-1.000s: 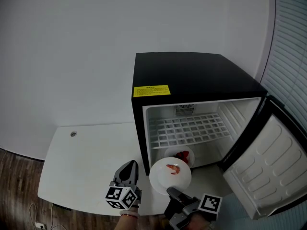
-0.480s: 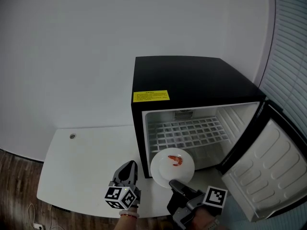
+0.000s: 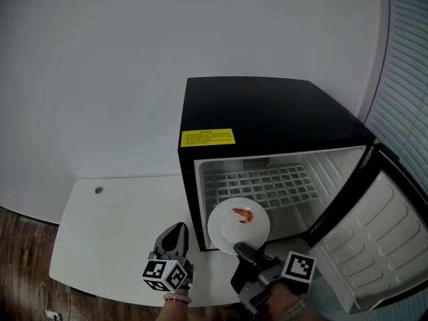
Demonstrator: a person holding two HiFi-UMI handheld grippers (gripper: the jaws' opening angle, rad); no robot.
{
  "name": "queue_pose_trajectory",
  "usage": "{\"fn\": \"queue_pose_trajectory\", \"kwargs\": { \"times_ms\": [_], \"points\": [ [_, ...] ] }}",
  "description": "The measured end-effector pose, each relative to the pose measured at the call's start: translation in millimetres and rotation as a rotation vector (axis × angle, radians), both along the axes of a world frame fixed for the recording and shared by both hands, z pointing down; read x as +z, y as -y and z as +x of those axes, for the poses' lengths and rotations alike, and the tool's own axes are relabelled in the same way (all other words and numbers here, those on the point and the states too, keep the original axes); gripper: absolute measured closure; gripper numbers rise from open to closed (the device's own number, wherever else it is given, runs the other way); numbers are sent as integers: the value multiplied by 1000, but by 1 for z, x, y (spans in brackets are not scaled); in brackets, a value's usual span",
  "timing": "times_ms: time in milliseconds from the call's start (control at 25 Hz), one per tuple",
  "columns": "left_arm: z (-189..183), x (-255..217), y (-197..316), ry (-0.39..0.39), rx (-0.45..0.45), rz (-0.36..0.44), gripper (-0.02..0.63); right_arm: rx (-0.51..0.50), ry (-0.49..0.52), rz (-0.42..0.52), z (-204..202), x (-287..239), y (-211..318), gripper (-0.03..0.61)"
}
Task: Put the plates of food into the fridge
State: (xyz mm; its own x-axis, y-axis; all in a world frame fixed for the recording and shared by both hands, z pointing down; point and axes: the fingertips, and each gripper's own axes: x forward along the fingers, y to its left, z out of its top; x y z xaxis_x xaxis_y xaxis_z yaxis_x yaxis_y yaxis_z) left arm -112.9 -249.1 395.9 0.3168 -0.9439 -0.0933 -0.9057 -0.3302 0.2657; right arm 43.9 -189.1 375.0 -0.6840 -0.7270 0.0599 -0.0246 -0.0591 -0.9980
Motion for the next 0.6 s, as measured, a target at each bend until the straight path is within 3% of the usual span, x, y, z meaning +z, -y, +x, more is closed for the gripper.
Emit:
{"fn": "queue_pose_trajectory", "kwargs": {
  "times_ms": [600],
  "points": [
    [0,-2,20,1,-11,10,607,-1,7,-17,-3,-5,42,561]
  ]
}}
